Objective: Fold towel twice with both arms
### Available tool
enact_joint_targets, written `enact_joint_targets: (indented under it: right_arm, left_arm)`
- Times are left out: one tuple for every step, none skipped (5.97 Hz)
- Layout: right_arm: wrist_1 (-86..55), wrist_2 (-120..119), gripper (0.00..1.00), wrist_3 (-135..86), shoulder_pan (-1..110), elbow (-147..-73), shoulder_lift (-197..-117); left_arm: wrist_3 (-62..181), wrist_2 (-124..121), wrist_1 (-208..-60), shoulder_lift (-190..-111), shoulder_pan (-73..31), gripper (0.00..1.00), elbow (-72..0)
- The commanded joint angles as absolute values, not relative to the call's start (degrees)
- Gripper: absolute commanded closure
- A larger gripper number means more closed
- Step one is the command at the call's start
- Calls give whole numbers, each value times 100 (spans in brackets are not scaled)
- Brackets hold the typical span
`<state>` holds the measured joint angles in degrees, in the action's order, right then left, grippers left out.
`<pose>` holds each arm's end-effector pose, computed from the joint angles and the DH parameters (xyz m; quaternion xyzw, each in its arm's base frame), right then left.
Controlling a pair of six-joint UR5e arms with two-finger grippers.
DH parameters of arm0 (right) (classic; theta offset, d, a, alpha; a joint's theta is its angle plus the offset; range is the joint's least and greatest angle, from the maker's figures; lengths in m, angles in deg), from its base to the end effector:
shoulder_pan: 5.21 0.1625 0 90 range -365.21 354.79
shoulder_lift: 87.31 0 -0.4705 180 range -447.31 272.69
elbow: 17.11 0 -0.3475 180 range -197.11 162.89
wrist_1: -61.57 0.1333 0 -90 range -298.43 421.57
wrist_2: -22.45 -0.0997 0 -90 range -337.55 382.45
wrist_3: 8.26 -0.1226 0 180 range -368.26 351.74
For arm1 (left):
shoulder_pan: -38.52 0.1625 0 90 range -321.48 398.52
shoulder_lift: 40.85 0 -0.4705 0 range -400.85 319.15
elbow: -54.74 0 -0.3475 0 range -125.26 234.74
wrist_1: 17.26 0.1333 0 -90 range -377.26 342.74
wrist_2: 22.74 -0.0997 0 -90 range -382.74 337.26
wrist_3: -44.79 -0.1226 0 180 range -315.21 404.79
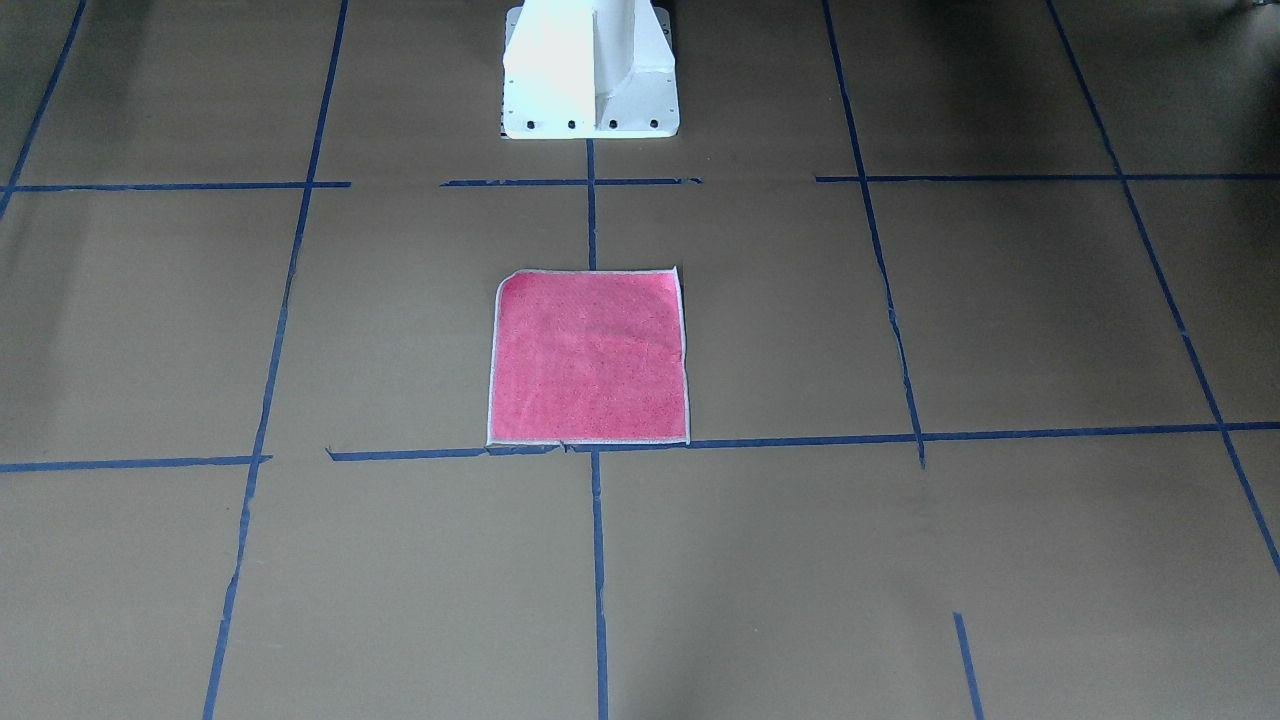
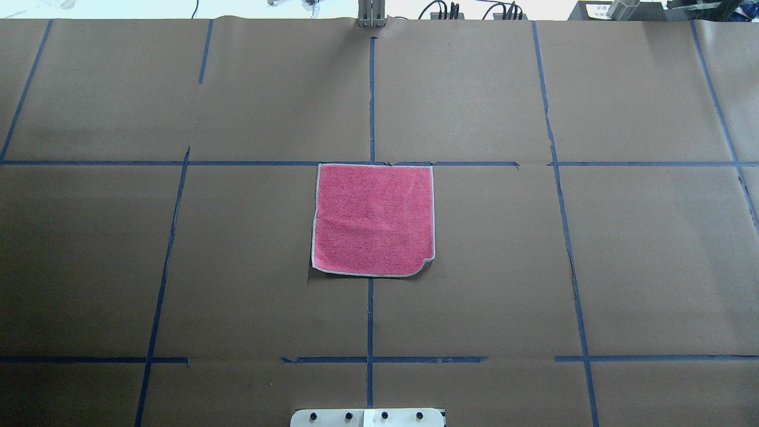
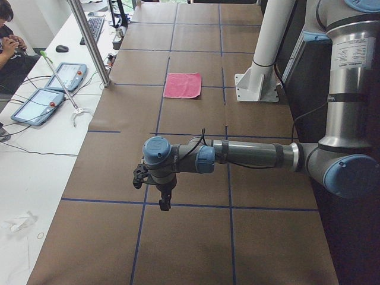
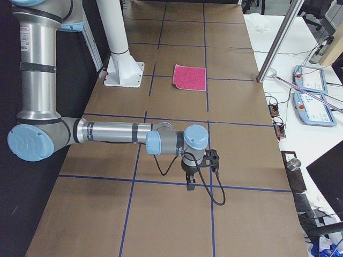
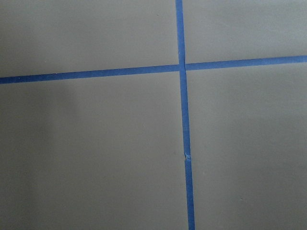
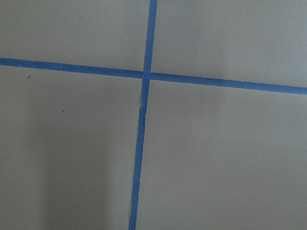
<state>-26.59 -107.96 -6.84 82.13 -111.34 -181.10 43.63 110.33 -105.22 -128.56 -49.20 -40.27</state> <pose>0.0343 -0.4218 0.7186 0.0149 -0.3455 -0.0403 0.9374 -0.0325 -0.4307 0.7045 0.0019 0.3671 0.0301 0.9297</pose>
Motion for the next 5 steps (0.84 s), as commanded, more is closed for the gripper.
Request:
enact_joint_targets:
  right_arm:
    - [-2676,-10850,0,-816,7997,-11194,-17900]
    - [-2676,-10955,0,-1061,7682,-11325,-17689]
    - [-2694,-11017,0,-1498,7200,-11457,-17356]
    - [-2650,-11009,0,-2303,6665,-11536,-17144]
    - [-2641,-11009,0,-3016,6268,-11737,-16994]
  left_arm:
    - [5037,11033,-10515,-13231,-4798,0,-4141]
    - [5416,11041,-10515,-13469,-4388,0,-4150]
    - [6125,11050,-10524,-13889,-3879,0,-4158]
    - [7011,11068,-10524,-14346,-3239,0,-4159]
    - [7968,11051,-10533,-14794,-2632,0,-4150]
